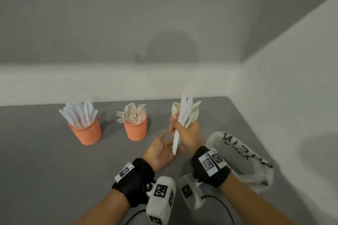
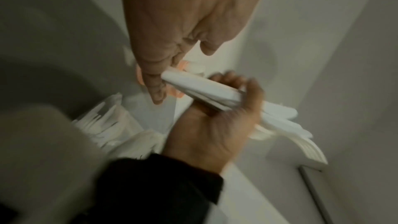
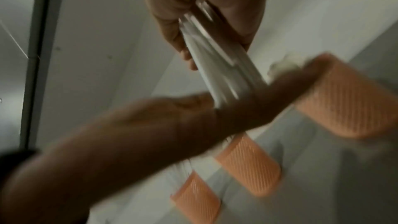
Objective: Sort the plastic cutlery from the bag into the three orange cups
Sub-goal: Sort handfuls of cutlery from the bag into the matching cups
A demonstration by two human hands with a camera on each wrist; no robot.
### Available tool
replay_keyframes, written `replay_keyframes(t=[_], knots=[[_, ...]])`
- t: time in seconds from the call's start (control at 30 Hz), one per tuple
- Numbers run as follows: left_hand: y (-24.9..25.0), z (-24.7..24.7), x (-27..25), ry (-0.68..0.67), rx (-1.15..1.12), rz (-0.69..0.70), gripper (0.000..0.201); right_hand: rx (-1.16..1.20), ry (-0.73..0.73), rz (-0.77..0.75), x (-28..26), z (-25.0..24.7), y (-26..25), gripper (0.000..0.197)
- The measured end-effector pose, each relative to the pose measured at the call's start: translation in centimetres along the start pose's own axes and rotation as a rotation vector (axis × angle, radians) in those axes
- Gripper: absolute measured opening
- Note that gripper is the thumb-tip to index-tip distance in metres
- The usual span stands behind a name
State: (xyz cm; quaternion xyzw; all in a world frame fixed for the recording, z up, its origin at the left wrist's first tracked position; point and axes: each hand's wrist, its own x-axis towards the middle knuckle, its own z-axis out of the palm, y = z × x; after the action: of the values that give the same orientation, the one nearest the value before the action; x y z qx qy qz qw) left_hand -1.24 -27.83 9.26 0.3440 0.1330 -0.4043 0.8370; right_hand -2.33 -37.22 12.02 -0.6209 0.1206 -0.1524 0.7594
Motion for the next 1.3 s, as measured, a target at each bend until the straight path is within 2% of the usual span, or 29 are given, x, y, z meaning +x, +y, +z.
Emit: replay_keyframes(t=[0.1, 0.17, 0.27, 0.33, 0.4, 0.5, 0.6, 0.73, 0.8, 0.93, 1.03, 1.13, 1.27, 1.3], knots=[[1.3, -1.2, -1.2, 0.031, 0.066, 0.073, 0.054, -0.085, -0.018, 0.070, -0.6, 2.6, 2.6, 0.010], [1.9, -2.7, -2.2, 0.094, 0.229, 0.086, 0.061, -0.108, -0.006, 0.108, -0.7, 3.9, 3.7, 0.009], [3.0, -4.5, -4.1, 0.178, 0.526, 0.224, 0.053, -0.131, -0.048, 0.119, -1.1, 5.8, 4.3, 0.026], [4.0, -5.3, -5.0, 0.150, 0.634, 0.367, 0.048, -0.199, -0.172, 0.070, -2.0, 7.2, 4.5, 0.023], [5.0, -6.1, -5.5, 0.136, 0.659, 0.472, 0.057, -0.302, -0.312, 0.057, -3.3, 8.7, 4.8, 0.011], [6.2, -7.0, -6.1, 0.270, 0.651, 0.580, 0.026, -0.325, -0.452, 0.186, -4.6, 10.2, 5.2, 0.024], [7.0, -8.0, -6.4, 0.347, 0.742, 0.640, 0.008, -0.291, -0.592, 0.360, -4.6, 10.8, 5.2, 0.016], [7.6, -8.4, -7.1, 0.258, 0.871, 0.602, 0.026, -0.130, -0.759, 0.504, -4.3, 10.5, 4.4, 0.009], [7.9, -8.5, -7.2, 0.231, 0.877, 0.584, 0.030, -0.112, -0.778, 0.524, -4.3, 10.6, 4.2, 0.010], [8.4, -8.5, -6.8, 0.222, 0.822, 0.569, 0.029, -0.029, -0.713, 0.564, -3.9, 10.7, 4.8, 0.004], [8.8, -8.6, -6.5, 0.298, 0.747, 0.625, 0.033, 0.017, -0.650, 0.581, -3.5, 10.5, 5.2, 0.003], [9.4, -9.0, -6.3, 0.386, 0.673, 0.682, 0.040, 0.005, -0.648, 0.567, -3.1, 10.2, 5.4, 0.007], [9.8, -9.0, -6.6, 0.427, 0.692, 0.731, 0.012, -0.003, -0.674, 0.552, -2.7, 9.8, 5.7, 0.015], [10.0, -8.9, -6.7, 0.417, 0.689, 0.739, 0.010, -0.003, -0.681, 0.550, -2.6, 9.8, 5.8, 0.017]])
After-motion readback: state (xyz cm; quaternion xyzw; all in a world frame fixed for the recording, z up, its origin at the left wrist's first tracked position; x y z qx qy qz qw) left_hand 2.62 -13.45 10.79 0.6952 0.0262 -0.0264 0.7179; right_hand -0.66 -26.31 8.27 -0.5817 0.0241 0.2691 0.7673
